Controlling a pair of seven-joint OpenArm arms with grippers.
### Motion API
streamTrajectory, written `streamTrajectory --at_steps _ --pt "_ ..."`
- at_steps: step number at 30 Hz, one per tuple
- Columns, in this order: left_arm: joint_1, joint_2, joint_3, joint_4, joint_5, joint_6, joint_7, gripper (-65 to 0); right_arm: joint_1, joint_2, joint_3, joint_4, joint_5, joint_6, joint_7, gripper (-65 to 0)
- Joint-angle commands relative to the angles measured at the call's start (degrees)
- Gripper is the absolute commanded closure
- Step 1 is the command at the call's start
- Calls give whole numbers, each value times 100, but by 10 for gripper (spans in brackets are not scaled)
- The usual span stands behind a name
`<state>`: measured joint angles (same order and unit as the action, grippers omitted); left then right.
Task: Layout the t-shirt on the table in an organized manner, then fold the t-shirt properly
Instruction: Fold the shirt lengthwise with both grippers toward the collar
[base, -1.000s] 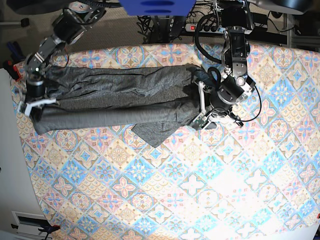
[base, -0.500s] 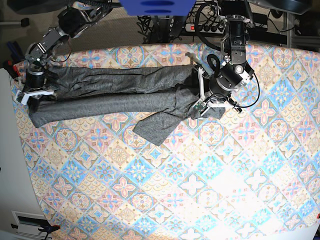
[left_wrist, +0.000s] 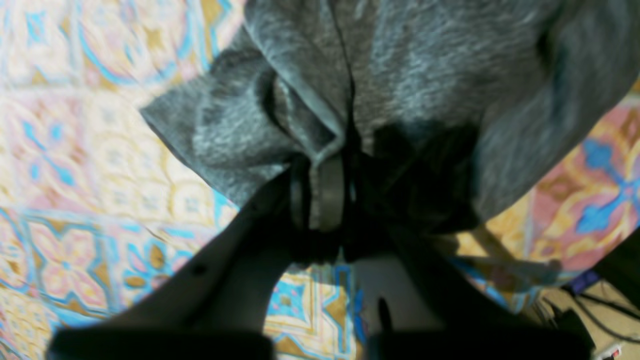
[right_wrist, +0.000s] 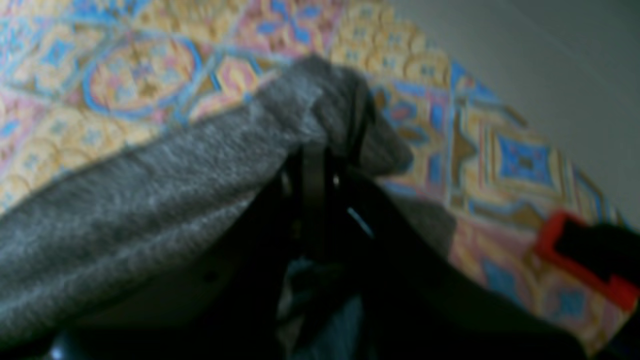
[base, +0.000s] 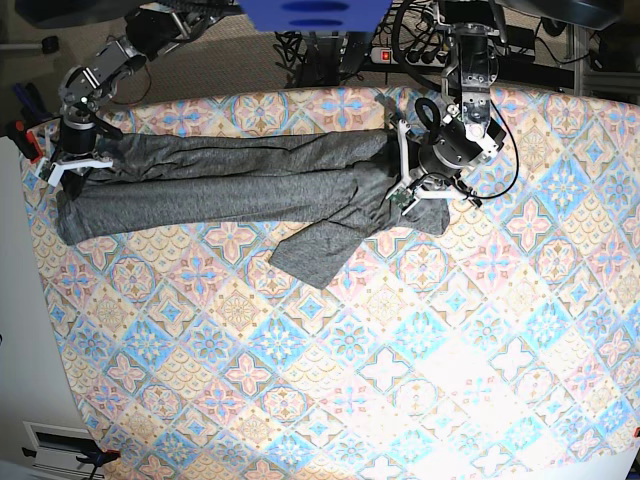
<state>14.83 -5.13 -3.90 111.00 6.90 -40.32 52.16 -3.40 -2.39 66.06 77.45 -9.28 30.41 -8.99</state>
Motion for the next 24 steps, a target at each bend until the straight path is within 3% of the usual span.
streamTrajectory --at_steps 1,8,12,16,21,24 --pt "-19 -11 -10 8 9 32 -43 0 63 85 9 84 97 -22 165 0" --pt "86 -63 -10 -124 9 32 -34 0 -43 77 -17 92 97 -22 165 0" --pt "95 -63 -10 -115 9 32 -34 -51 -104 -2 -26 154 97 -13 165 -133" --pt "113 -54 -10 69 -35 32 -34 -128 -104 -2 -26 163 97 -13 174 -204" --pt "113 -46 8 456 -52 32 -34 -170 -139 -11 -17 163 97 -13 754 -222" --pt "113 -37 17 614 -140 32 -43 -180 -262 -205 -17 163 97 -13 1159 -222"
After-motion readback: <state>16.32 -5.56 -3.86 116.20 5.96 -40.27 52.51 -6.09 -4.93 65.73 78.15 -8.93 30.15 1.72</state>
